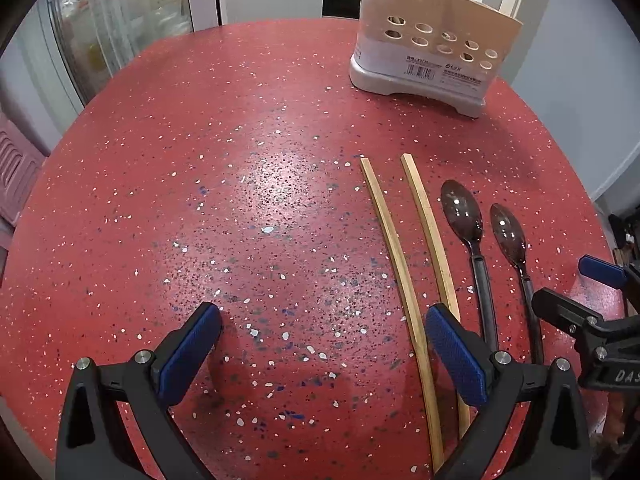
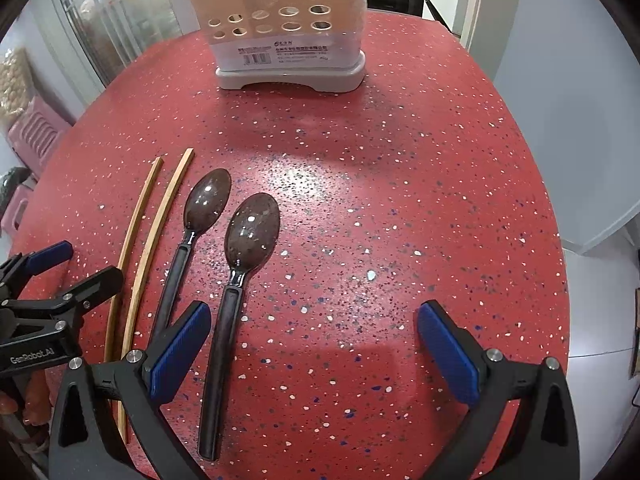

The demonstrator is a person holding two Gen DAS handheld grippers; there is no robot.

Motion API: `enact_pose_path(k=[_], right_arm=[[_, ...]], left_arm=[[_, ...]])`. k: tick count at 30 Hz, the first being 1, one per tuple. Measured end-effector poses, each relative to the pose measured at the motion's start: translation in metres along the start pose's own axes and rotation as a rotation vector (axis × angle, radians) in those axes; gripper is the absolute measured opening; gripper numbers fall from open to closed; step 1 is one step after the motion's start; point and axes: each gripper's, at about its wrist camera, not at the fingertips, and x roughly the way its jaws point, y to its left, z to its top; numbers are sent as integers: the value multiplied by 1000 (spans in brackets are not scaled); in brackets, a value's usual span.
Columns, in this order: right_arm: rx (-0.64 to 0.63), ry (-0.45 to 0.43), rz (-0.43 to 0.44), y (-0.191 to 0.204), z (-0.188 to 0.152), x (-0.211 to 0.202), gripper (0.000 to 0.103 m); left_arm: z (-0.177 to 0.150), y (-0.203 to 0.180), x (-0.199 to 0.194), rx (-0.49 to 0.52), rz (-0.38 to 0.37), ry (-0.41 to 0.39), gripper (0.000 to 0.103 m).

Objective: Organize utensils
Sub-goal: 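Position both open tools over the remaining spoons and chopsticks, then grasp a dark brown spoon with the right tool while the left grasps a wooden chopstick, then carry the spoon with the right tool while the left carries the chopstick above the holder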

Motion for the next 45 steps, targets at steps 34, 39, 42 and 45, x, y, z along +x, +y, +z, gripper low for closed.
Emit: enact_pose_path(k=[34, 39, 42, 45], right_arm=[[-59, 48, 184, -3, 11, -13, 12], [-34, -18, 243, -11, 11, -27, 12], [-16, -54, 278, -19, 14, -37, 12], [2, -91, 314, -24, 20, -49, 12]], left_arm=[[31, -19, -3, 105, -129, 58, 31], [19, -6, -16, 28, -161, -19, 31], [18, 0, -28, -9, -174, -75, 31], [23, 4, -41, -33, -177, -125, 31]])
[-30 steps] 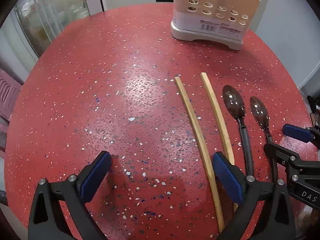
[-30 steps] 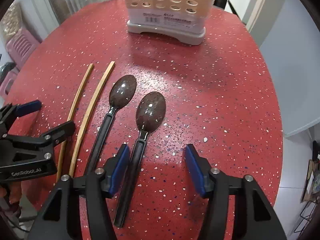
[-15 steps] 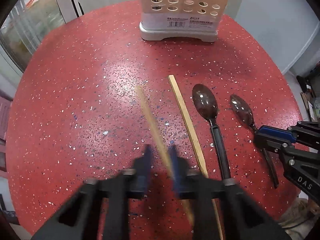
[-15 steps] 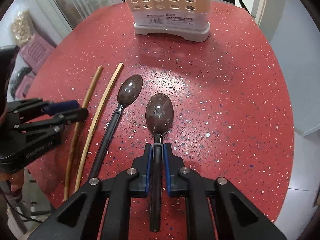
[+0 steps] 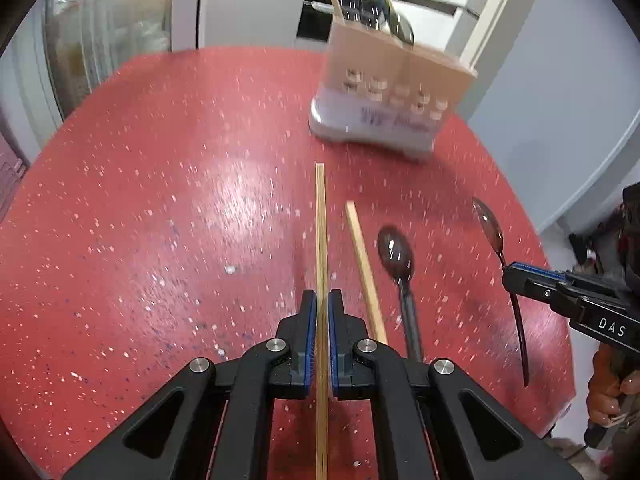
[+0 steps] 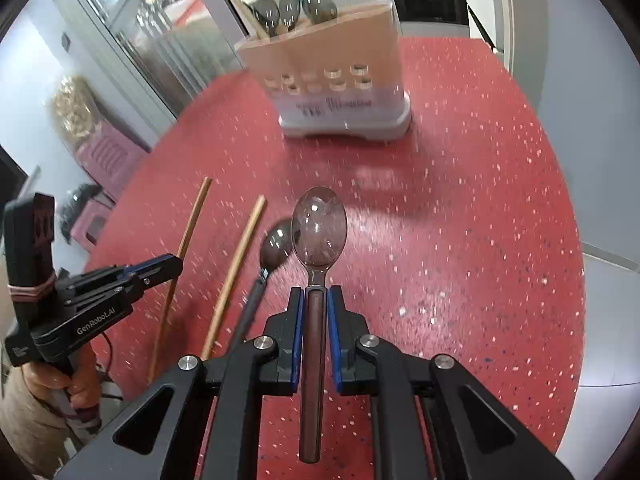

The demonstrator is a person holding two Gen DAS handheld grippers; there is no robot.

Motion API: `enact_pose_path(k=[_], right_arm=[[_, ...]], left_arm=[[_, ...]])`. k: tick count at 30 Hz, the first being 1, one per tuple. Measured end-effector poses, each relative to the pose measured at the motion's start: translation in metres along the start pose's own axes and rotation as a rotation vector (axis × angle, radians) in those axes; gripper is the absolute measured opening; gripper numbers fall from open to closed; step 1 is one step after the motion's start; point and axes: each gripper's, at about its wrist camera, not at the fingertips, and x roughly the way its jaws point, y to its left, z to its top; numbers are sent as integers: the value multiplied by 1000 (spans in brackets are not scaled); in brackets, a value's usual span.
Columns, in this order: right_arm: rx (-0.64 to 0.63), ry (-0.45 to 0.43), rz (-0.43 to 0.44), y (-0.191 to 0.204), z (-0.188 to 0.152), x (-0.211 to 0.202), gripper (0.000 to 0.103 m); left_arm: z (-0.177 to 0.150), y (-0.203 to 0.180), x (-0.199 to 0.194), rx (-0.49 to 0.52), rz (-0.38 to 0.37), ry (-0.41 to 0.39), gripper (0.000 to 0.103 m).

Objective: Organize utensils
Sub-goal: 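Carry the spoon with the right tool while the left carries the chopstick above the holder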

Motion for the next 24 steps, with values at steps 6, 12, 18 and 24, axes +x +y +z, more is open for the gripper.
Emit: enact_pose_path(k=[6, 12, 18, 24], right_arm=[[-18, -104, 33, 3, 22, -27, 12], [-37, -193, 46, 7, 54, -51, 13], [-59, -255, 47, 12, 96, -61, 13], [-74, -304, 43, 11, 135, -69, 13]], left_arm=[[23, -4, -28, -22, -21, -104, 31], [60, -11, -58, -25, -49, -205, 31], [107, -19, -79, -19, -64, -294, 31], [147, -25, -99, -14, -81, -356, 31]])
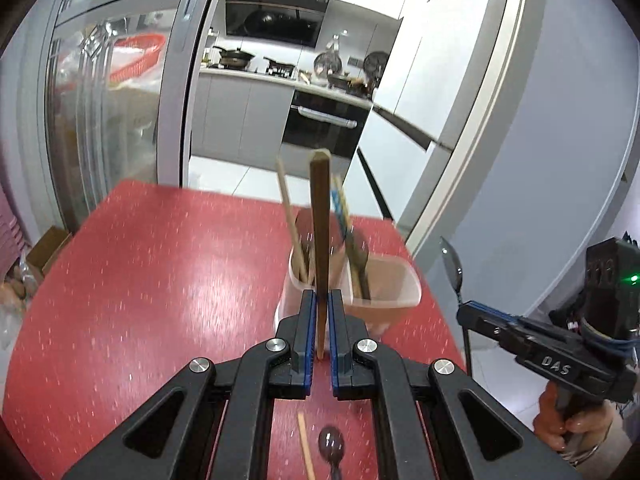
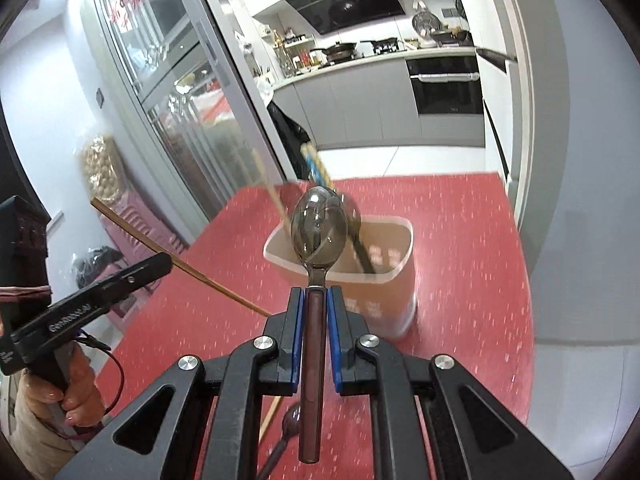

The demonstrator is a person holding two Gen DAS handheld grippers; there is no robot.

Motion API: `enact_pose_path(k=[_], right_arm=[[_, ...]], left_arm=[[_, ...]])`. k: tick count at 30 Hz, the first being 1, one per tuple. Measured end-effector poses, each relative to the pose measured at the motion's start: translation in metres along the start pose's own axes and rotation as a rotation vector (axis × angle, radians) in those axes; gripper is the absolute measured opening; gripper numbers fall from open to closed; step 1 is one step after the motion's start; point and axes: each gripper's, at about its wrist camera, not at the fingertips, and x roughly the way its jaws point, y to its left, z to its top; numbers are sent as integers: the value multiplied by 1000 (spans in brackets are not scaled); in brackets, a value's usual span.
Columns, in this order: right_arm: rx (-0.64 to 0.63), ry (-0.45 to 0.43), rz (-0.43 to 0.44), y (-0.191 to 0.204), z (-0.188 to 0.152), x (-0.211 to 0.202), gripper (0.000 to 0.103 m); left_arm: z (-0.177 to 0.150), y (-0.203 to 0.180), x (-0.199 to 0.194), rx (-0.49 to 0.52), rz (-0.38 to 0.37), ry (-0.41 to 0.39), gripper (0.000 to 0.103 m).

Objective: Organize utensils
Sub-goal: 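Carry the spoon with the right tool while the left carries the chopstick above the holder, then lower the spoon into the holder with the right tool while the left releases the chopstick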

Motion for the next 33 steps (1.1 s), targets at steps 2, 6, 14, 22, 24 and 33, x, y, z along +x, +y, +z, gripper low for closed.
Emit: enact_pose_path(k=[2, 6, 14, 22, 24, 33], right_arm=[[2, -12, 2, -1, 11, 2, 13], [-8, -47, 0, -2, 34, 2, 13], [-8, -97, -19, -10, 68, 16, 13], [-47, -145, -32, -13, 85, 46, 13], [-64, -161, -40, -14, 86, 54, 13], [-153, -198, -89, -17, 71, 95, 13]], left_arm=[[10, -2, -2, 0, -8, -5, 31], [36, -7, -11, 19, -6, -31, 31], [79, -17, -6, 37, -4, -77, 31], [100, -24, 24, 56, -4, -109, 31], [101, -23, 34, 53, -11, -104, 31], [82, -16, 86, 65, -6, 11, 31]])
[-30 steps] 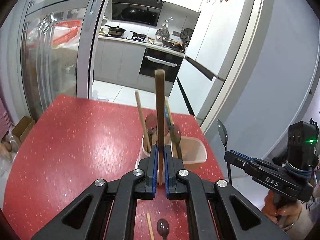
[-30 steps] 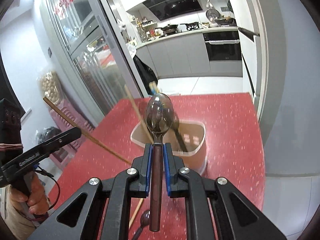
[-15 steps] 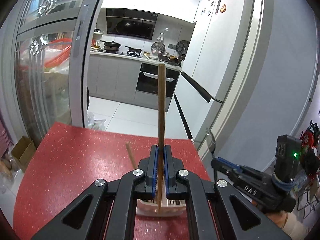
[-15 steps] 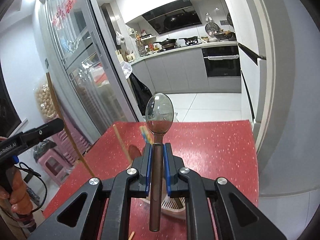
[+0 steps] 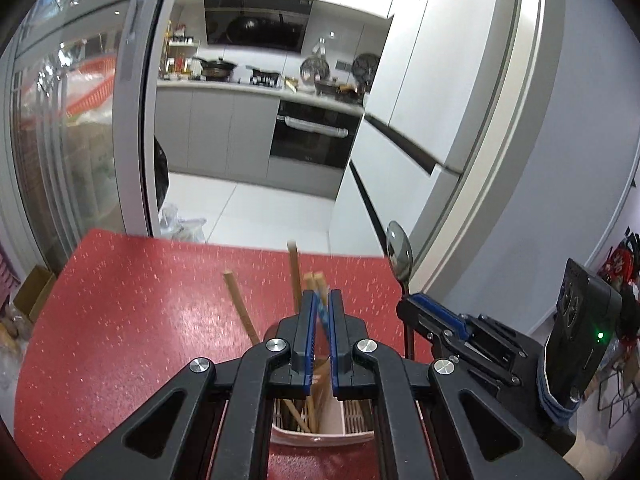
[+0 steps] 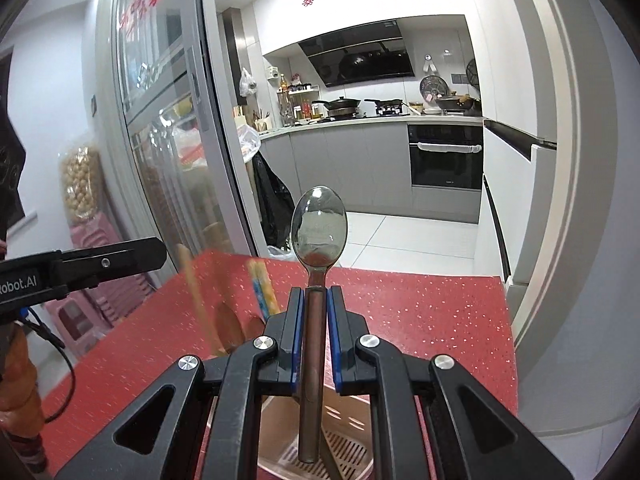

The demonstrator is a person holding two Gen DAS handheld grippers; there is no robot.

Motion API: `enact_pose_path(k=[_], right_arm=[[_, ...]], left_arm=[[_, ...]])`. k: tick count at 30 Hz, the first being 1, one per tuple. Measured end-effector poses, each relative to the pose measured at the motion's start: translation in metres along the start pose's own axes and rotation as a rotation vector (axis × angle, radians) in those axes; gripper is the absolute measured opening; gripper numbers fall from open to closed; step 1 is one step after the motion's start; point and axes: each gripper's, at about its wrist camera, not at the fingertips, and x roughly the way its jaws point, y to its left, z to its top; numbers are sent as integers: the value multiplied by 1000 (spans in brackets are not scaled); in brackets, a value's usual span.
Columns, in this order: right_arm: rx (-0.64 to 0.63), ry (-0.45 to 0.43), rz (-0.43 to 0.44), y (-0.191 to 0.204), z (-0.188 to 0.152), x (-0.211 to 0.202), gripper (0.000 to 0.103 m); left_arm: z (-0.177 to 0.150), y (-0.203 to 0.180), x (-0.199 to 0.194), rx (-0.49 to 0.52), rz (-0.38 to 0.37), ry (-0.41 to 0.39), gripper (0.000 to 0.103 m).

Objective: Organize utensils
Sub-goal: 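Lower the spoon into the holder with the right tool while the left releases the chopstick, then open the right tool and move both tools back from the holder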

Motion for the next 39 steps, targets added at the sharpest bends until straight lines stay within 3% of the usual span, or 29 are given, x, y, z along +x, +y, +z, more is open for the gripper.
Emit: enact_pose_path(k=[11, 35, 37, 39], right_arm=[[-49, 79, -12, 1, -48, 17, 13], [-11, 102, -10, 2, -39, 6, 13], [-13, 107, -15, 1, -39, 0, 16], [-5, 115, -14, 1, -39, -7, 33]], left_arm=[[-44, 15, 38, -31, 51, 126, 31], [-91, 22, 6, -24, 148, 105, 32], [-95, 24, 6, -34, 143, 113, 32], [-100, 24, 6, -37, 143, 121, 32]])
